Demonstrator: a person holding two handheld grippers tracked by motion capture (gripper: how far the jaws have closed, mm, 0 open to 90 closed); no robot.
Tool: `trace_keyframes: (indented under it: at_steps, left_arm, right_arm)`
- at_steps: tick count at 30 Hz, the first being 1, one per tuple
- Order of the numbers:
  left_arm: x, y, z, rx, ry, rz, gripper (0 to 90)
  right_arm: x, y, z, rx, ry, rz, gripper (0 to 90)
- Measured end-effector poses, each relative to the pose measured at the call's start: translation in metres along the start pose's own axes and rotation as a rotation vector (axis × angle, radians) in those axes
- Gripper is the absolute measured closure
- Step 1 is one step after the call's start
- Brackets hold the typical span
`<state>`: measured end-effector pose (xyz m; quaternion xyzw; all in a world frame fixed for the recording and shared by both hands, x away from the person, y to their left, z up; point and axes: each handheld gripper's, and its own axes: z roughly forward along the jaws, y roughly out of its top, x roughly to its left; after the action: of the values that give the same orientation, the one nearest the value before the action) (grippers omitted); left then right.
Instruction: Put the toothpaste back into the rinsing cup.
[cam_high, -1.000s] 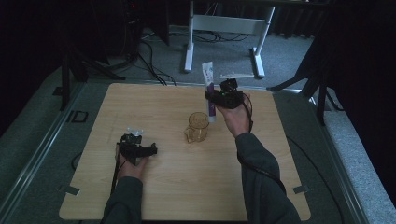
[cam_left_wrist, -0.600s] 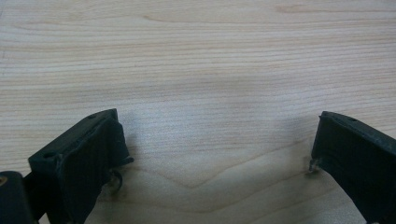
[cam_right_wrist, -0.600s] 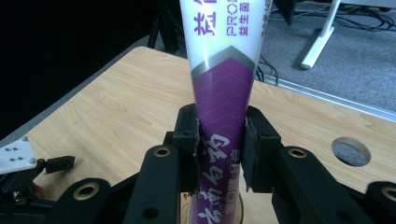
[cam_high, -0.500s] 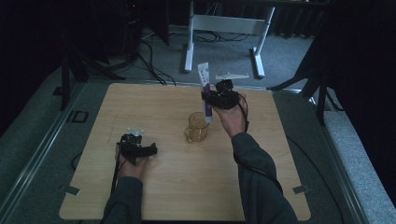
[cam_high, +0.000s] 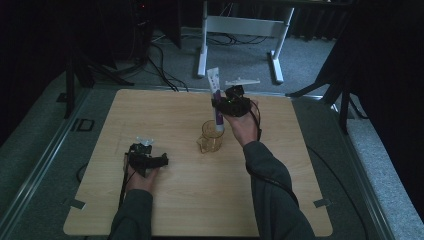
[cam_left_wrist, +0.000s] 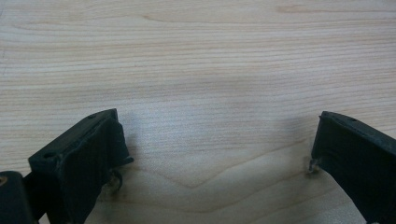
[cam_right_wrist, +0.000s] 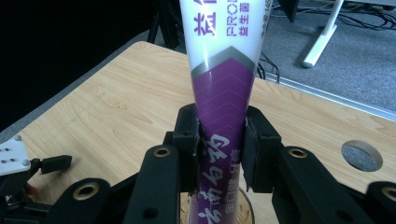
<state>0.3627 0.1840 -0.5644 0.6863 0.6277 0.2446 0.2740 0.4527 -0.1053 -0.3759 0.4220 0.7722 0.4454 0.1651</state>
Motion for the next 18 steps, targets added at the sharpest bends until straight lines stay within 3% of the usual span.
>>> trace_keyframes:
  at_steps: [18]
  left_arm:
    - [0.0,0.0,0.0,0.0,0.0,0.0,1.5]
  right_arm:
    - [0.002,-0.003,0.012,0.01,-0.027,-0.002,70.0]
